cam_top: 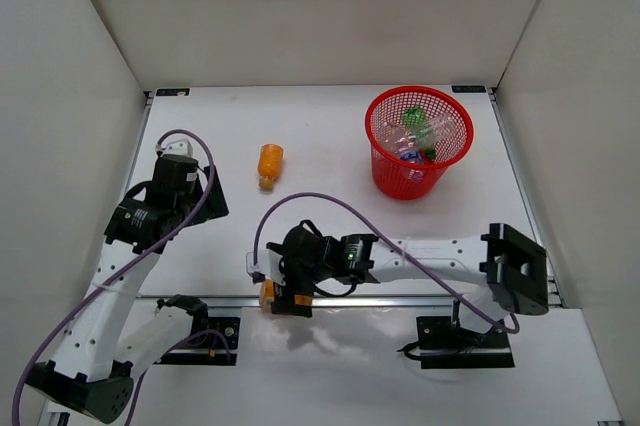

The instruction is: Put the plastic bottles in the bin

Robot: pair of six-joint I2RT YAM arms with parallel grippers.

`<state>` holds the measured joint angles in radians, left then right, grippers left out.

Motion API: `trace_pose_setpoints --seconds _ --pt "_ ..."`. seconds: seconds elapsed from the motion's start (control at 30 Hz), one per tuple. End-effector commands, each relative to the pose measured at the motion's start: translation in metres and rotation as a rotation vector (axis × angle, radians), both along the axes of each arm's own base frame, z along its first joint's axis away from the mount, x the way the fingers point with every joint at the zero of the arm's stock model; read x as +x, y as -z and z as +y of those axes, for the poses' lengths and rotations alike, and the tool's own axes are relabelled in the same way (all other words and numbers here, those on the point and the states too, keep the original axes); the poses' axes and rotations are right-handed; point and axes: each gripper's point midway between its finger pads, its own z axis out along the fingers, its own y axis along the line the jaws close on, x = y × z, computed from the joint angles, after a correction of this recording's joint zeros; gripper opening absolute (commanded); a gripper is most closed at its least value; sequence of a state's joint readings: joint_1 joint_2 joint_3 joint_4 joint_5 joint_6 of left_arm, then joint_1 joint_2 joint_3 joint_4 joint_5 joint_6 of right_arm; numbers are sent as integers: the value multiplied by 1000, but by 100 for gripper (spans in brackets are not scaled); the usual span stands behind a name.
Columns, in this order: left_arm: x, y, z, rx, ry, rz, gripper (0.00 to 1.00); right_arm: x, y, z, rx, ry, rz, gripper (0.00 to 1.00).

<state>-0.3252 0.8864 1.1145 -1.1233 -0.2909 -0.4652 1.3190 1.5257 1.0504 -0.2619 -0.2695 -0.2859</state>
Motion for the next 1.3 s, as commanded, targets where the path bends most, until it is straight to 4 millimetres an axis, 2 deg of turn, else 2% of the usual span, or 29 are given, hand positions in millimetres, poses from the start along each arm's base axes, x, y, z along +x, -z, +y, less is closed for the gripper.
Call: trace_pose_setpoints --seconds 0.0,0.07,0.1,0.2,0.27,0.3,0.4,0.43,0.47,0.53,0.57,0.6,0.63,0.73,0.77,0.8,0.83,0.87,0.93,0.97,1.0,1.03,1.07,1.13,1.17,1.2,1.23,1.27 --pt "-6 -12 2 7 19 -29 99 6 -6 29 101 -32 -12 100" --pt "-9 -7 6 18 5 -25 99 21 11 38 94 30 -20 100" --pt "-11 -6 8 18 1 -24 99 26 9 43 100 43 -20 99" --pt "-16 1 10 24 -1 -12 98 31 32 52 65 66 54 100" --pt "-18 0 13 33 -11 -14 99 26 41 55 58 69 102 99" --pt "-18 -1 15 37 -16 -14 99 22 53 52 31 69 117 97" --pt "-19 -3 19 53 -32 -25 99 17 66 52 -4 92 123 86" --pt "-19 -3 20 58 -31 -24 99 17 66 50 -9 106 128 76" --pt "-19 -2 20 61 -34 -21 99 17 64 51 -9 122 128 68" --pt "-18 -2 19 51 -34 -20 99 24 51 51 5 155 111 44" --pt "-15 -3 17 45 -28 -30 98 32 35 50 31 190 84 36" --pt "-15 -2 16 40 -27 -31 98 38 17 50 70 209 63 35" --pt "-12 0 13 38 -9 -27 99 44 7 47 90 231 49 36" --pt "-6 5 6 16 3 -15 99 88 -54 27 197 402 -1 34" --pt "-3 6 3 9 8 -13 99 102 -78 18 244 462 -12 33" --pt "-1 7 2 8 11 -17 99 125 -107 2 295 539 -34 33" --pt "2 8 -2 1 22 -12 99 149 -124 -14 314 612 -47 34" --pt "5 11 -4 -4 24 -4 99 166 -151 -29 366 670 -83 33" --pt "10 15 -8 -9 44 3 99 217 -184 -80 411 836 -133 32" --pt "16 13 -11 -19 47 -5 99 243 -201 -113 443 926 -159 32" --pt "21 17 -16 -24 60 3 98 248 -211 -127 470 936 -154 33" --pt "27 16 -17 -31 57 -13 99 268 -222 -156 509 1015 -161 33" --pt "31 21 -20 -36 63 4 99 281 -224 -174 531 1086 -152 34" --pt "44 23 -27 -53 75 10 98 311 -229 -225 600 1215 -109 34" --pt "56 23 -34 -63 102 6 99 325 -225 -247 608 1275 -100 33" --pt "65 26 -39 -62 113 14 99 326 -224 -247 617 1253 -72 35" --pt "73 21 -43 -75 117 -2 98 335 -218 -258 615 1279 -61 35" --pt "80 25 -48 -65 137 12 99 339 -218 -264 621 1292 -66 36"
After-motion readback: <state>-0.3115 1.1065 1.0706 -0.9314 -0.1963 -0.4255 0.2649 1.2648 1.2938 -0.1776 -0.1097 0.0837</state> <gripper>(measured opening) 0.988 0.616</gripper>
